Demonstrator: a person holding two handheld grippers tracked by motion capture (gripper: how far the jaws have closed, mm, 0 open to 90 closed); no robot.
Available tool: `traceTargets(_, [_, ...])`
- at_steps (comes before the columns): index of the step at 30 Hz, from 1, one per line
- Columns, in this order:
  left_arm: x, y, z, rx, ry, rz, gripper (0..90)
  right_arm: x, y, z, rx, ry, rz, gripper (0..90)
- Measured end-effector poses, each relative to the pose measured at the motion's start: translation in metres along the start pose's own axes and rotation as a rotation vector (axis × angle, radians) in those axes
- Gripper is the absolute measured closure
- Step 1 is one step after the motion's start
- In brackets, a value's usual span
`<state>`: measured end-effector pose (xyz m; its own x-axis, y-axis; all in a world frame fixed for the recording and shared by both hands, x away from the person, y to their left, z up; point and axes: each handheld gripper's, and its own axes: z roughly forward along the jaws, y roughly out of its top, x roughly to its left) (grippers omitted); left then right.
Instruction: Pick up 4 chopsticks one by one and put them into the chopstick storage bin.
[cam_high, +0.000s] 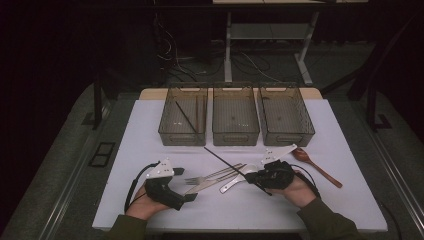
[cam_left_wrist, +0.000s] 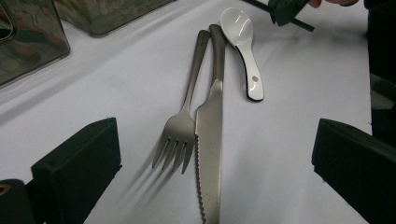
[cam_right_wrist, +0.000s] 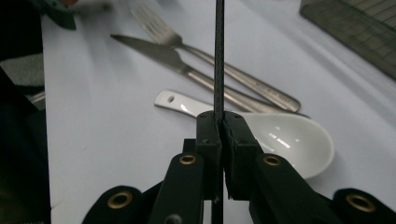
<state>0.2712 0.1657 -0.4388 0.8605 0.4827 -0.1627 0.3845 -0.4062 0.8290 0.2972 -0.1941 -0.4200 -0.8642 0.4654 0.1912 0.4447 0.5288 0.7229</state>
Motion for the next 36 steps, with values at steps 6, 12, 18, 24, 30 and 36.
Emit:
traceTargets(6, [0.000,0.000,0.000,0.002,-0.002,0.001,0.5,-0.006,0.009,-0.003,-0.067,-0.012,0.020,85.3])
traceTargets(12, [0.000,0.000,0.001,0.004,-0.005,0.004,0.4,-0.011,0.023,-0.002,-0.128,-0.043,0.021,85.3])
traceTargets(18, [0.000,0.000,0.001,0.002,-0.004,0.004,0.4,-0.016,0.035,-0.001,-0.171,-0.062,0.020,85.2])
traceTargets(24, [0.000,0.000,0.001,0.004,-0.006,0.007,0.4,-0.021,0.048,0.001,-0.214,-0.070,0.026,85.3])
traceTargets(30, [0.000,0.000,0.001,0.002,-0.007,0.003,0.4,-0.025,0.062,0.006,-0.243,-0.079,0.021,85.3])
traceTargets(36, [0.001,0.000,0.001,0.001,-0.007,0.004,0.5,-0.029,0.081,0.012,-0.272,-0.093,0.014,85.2])
